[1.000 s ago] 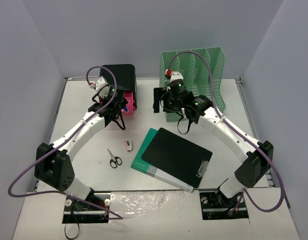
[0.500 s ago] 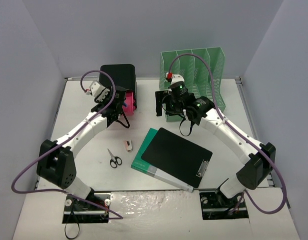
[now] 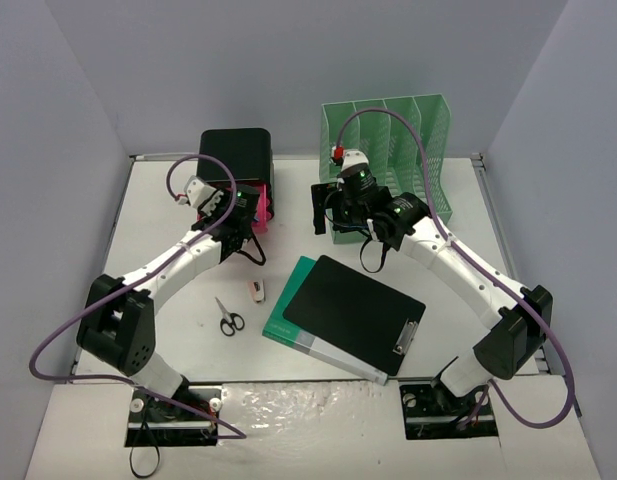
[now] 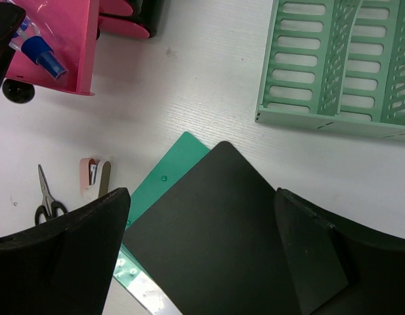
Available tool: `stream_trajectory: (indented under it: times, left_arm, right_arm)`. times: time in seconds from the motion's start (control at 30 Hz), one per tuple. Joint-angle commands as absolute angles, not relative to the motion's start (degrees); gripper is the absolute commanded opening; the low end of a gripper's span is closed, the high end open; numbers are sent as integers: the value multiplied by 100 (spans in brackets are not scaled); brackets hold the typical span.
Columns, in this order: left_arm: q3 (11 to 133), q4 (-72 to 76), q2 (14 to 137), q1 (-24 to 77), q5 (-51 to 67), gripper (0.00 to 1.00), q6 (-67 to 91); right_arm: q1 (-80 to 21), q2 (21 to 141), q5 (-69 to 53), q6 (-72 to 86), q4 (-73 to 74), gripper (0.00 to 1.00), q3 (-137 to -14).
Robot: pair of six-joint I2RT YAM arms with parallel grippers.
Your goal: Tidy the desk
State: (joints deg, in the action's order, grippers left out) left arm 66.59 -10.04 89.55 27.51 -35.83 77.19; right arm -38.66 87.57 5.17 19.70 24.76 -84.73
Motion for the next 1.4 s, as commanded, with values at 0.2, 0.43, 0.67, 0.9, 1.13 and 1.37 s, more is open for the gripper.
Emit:
stream_trajectory:
  times: [0.2, 0.43, 0.67, 0.9, 1.13, 1.37]
  left_arm:
    - [6996, -435, 9101, 2672, -3590, 3, 7713]
    - [7085, -246, 9176, 2592, -3466, 22, 7381]
    - [7261, -193, 9272, 2467, -3279, 44, 7028]
    - [7314, -131, 9290, 2347, -3120, 62, 6889]
    - [7633, -97, 9299, 2347, -2957, 62, 6162]
    - [7954, -186, 9264, 2347, -2848, 62, 5503]
  right_arm:
    - [-3858, 8587, 527, 1837, 2408, 89, -8539]
    - [-3850, 8616, 525, 1828, 2406, 89, -8560]
    - [-3850, 8640, 545, 1819, 2399, 89, -8578]
    - [-3849, 8710, 554, 1811, 2399, 90, -8667]
    - [-3846, 8818, 554, 1831, 2363, 90, -8739]
    - [-3841, 9103, 492, 1846, 2244, 90, -9200]
